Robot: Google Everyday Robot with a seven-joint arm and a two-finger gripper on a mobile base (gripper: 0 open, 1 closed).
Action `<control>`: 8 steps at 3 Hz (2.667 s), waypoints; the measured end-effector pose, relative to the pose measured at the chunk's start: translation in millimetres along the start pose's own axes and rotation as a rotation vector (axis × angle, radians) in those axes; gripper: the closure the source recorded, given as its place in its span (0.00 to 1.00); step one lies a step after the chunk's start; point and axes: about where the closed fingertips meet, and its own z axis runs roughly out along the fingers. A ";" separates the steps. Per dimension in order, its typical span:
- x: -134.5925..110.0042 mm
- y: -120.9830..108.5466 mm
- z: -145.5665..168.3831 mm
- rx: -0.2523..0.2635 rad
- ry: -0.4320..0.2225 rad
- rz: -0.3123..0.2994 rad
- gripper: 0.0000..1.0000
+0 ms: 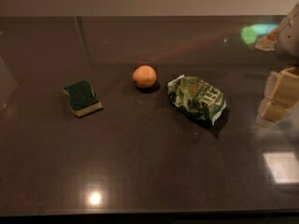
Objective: Move orange near green jalapeno chip bag
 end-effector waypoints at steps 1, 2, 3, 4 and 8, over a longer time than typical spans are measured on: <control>-1.9 -0.9 -0.5 0.005 -0.004 -0.002 0.00; -16.2 -7.7 4.3 0.002 -0.030 -0.016 0.00; -38.9 -20.2 21.3 -0.010 -0.061 -0.037 0.00; -66.7 -34.9 41.7 -0.027 -0.116 -0.054 0.00; -189.7 -62.3 123.9 -0.137 -0.267 -0.125 0.00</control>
Offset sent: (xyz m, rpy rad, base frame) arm 0.0273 0.0306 -0.0039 0.0530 0.0002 0.0509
